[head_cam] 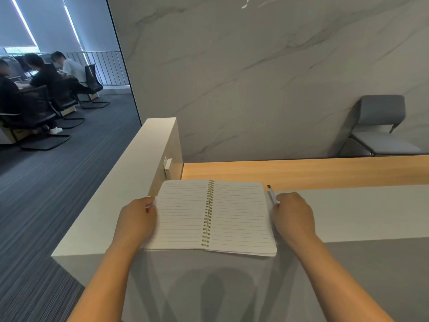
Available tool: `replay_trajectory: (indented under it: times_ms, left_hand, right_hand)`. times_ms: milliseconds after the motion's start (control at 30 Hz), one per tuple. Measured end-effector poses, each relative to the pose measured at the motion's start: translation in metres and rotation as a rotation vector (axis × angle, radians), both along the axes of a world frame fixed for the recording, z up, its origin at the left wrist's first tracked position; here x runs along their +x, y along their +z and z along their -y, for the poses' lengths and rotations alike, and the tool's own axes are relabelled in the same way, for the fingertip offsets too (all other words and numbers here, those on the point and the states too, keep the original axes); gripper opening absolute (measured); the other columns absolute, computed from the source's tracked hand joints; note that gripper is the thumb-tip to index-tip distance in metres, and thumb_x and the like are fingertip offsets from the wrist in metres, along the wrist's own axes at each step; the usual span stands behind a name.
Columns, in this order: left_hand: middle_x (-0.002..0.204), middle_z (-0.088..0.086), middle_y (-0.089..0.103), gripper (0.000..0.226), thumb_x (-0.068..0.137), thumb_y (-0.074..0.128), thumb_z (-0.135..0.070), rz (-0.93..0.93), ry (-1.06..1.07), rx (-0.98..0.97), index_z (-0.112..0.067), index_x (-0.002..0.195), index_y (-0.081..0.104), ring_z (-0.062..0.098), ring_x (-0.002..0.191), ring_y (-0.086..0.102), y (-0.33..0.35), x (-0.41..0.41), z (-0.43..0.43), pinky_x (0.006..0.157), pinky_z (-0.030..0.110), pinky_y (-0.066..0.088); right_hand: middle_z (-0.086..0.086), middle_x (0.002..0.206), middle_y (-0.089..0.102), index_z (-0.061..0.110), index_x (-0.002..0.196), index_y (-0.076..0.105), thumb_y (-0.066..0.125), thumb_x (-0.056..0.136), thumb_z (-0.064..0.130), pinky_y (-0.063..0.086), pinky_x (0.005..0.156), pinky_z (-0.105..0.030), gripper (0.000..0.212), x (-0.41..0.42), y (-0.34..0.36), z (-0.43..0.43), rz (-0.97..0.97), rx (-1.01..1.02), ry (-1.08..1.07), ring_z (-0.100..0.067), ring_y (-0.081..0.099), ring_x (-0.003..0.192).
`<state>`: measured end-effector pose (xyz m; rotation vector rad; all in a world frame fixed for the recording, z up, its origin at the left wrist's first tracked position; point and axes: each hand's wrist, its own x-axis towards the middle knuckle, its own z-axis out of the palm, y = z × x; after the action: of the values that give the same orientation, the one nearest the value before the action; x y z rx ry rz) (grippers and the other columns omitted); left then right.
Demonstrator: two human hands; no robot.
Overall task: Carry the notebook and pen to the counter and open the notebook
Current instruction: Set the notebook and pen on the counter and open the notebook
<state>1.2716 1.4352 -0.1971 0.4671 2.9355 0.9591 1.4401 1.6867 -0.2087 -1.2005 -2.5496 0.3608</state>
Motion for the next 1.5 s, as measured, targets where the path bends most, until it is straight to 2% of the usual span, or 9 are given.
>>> replay_trajectory:
  times_ms: [100,333,467,600,800,1000,1100,1233,1500]
  left_hand:
    - [0.122,0.009,0.066,0.036,0.094,0.042,-0.014,-0.011,-0.01,-0.005,-0.019,0.125,0.06,0.03,0.108,0.06,-0.001,-0.002,0.001,0.089,0.033,0.045]
    - [0.122,0.009,0.066,0.037,0.094,0.041,-0.013,-0.027,-0.02,-0.018,-0.019,0.125,0.061,0.03,0.108,0.061,-0.003,-0.004,0.001,0.088,0.032,0.045]
    - [0.119,0.012,0.067,0.033,0.094,0.044,-0.014,-0.003,-0.013,-0.006,-0.013,0.12,0.064,0.031,0.106,0.061,-0.001,-0.008,0.001,0.085,0.031,0.043]
    - [0.115,0.011,0.068,0.028,0.091,0.054,-0.021,0.046,-0.058,-0.019,-0.008,0.113,0.066,0.028,0.103,0.061,0.006,-0.015,-0.004,0.078,0.027,0.037]
    - [0.093,0.007,0.061,0.024,0.089,0.058,-0.018,0.056,-0.078,-0.039,-0.016,0.112,0.066,0.022,0.087,0.055,0.005,-0.017,-0.008,0.079,0.026,0.038]
    - [0.117,0.01,0.067,0.041,0.088,0.06,-0.018,0.059,-0.062,-0.046,-0.012,0.128,0.056,0.027,0.108,0.059,0.003,-0.012,-0.005,0.093,0.029,0.041]
    - [0.088,0.007,0.063,0.013,0.087,0.059,-0.016,0.027,-0.078,-0.049,-0.022,0.096,0.067,0.023,0.084,0.056,0.001,-0.004,-0.001,0.067,0.024,0.039]
    - [0.077,-0.001,0.049,0.042,0.087,0.058,-0.014,-0.022,-0.067,-0.031,-0.034,0.063,0.031,0.019,0.074,0.045,-0.004,0.0,0.003,0.055,0.01,0.022]
    - [0.099,0.015,0.07,0.023,0.087,0.058,-0.011,-0.026,-0.056,-0.011,-0.003,0.106,0.068,0.031,0.094,0.062,-0.001,0.005,0.0,0.073,0.024,0.033]
  right_hand:
    - [-0.006,0.081,0.048,0.015,0.057,0.034,0.039,0.087,0.003,0.017,0.045,-0.024,0.033,-0.004,-0.009,0.003,0.01,-0.001,-0.006,-0.023,0.043,0.067]
    - [-0.009,0.09,0.054,0.013,0.068,0.051,0.041,0.091,0.012,0.021,0.047,-0.026,0.025,-0.004,-0.004,0.008,0.013,0.006,-0.013,-0.024,0.048,0.071]
    - [-0.002,0.13,0.056,0.016,0.13,0.055,0.043,0.093,0.041,0.043,0.082,-0.031,0.046,0.009,0.011,0.025,0.014,0.043,0.144,-0.022,0.049,0.118]
    - [0.011,0.158,0.024,0.026,0.15,0.028,0.055,0.078,0.065,0.019,0.113,-0.023,0.086,0.023,0.022,0.047,0.151,-0.09,0.614,-0.008,0.022,0.145]
    - [0.013,0.161,0.013,0.027,0.152,0.016,0.061,0.076,0.06,0.013,0.113,-0.019,0.094,0.022,0.016,0.048,0.219,-0.171,0.715,-0.005,0.012,0.146]
    - [0.014,0.16,0.016,0.026,0.151,0.021,0.062,0.079,0.055,0.016,0.112,-0.018,0.088,0.022,0.016,0.045,0.215,-0.167,0.739,-0.005,0.015,0.145]
    - [0.013,0.161,0.013,0.025,0.151,0.02,0.061,0.08,0.055,0.015,0.113,-0.019,0.088,0.022,0.014,0.038,0.232,-0.161,0.733,-0.004,0.013,0.146]
    - [0.011,0.161,0.014,0.024,0.151,0.022,0.061,0.081,0.054,0.017,0.115,-0.021,0.086,0.022,0.015,0.034,0.241,-0.167,0.742,-0.004,0.014,0.146]
    - [0.011,0.161,0.013,0.025,0.151,0.02,0.06,0.081,0.055,0.015,0.114,-0.021,0.087,0.021,0.012,0.032,0.238,-0.176,0.747,-0.005,0.013,0.146]
